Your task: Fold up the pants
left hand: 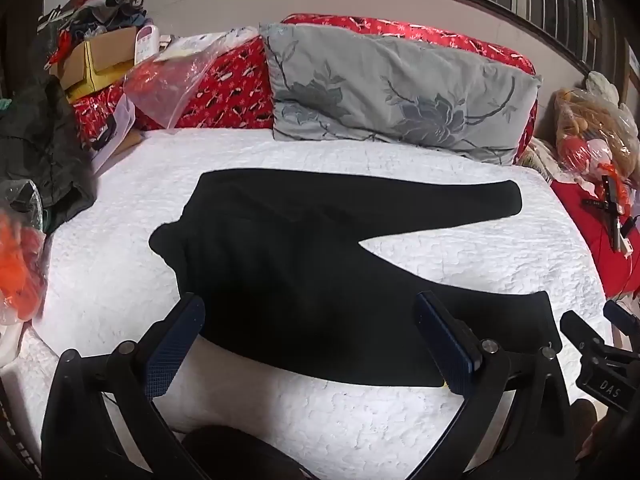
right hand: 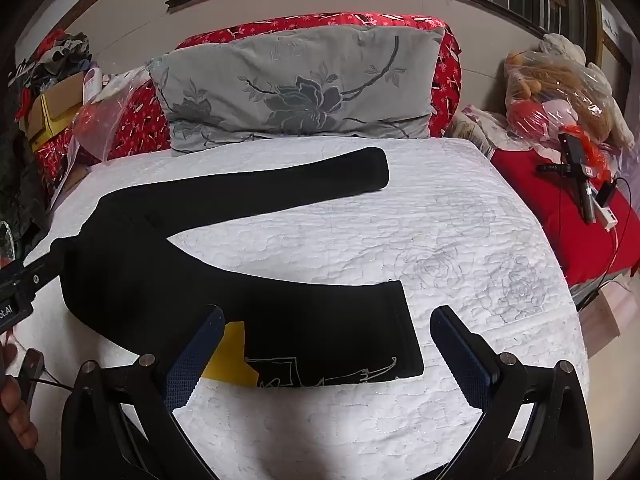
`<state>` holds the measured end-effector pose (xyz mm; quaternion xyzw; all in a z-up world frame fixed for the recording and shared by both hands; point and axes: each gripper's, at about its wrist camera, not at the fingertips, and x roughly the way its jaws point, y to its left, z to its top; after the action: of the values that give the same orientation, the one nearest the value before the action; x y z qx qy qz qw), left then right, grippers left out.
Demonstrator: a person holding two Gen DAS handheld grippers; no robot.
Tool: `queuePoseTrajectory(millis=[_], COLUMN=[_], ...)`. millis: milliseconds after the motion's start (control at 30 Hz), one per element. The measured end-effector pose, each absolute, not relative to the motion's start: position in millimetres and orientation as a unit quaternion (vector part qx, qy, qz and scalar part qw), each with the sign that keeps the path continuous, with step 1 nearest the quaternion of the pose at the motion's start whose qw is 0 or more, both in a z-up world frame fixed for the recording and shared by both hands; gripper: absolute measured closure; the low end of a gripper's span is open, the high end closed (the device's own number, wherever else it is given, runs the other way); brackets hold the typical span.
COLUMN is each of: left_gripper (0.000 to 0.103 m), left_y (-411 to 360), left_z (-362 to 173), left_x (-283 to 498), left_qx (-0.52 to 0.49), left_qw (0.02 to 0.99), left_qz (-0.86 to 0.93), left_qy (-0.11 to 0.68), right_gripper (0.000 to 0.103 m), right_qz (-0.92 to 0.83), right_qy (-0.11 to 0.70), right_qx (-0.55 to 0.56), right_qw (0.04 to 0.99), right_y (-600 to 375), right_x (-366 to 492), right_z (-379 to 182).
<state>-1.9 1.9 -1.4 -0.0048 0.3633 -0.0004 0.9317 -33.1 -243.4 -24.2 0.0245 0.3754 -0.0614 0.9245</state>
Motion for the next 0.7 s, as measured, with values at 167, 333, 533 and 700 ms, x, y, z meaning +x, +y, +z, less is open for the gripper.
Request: queuePoseTrajectory(millis=[167, 333, 533, 700], left_gripper=[0.0, 0.0, 0.0, 0.0], left_y=[12, 13, 15, 13], left_z=[-15, -16, -18, -18], left_x=[5, 6, 5, 5], left_qx=[-0.009, -0.007, -0.012, -0.012], left_qw=[0.921, 0.921, 0.922, 0.922], left_qz=[0.008, 0.012, 0.016, 0.018], left_qy=[0.39, 0.388, 0.386, 0.387], right_gripper=[0.0, 0.0, 0.0, 0.0], right_qz=[-0.062, -0.065, -0.068, -0.069], right_qy=[0.381, 0.382, 0.384, 0.38], right_qx=[0.024, 0.026, 0.026, 0.023], right_qw=[0.922, 0.921, 0.92, 0.922], right_y=[-246, -246, -246, -247], right_x=[-32, -34, -32, -33], right_z=[-26, -25, -28, -26])
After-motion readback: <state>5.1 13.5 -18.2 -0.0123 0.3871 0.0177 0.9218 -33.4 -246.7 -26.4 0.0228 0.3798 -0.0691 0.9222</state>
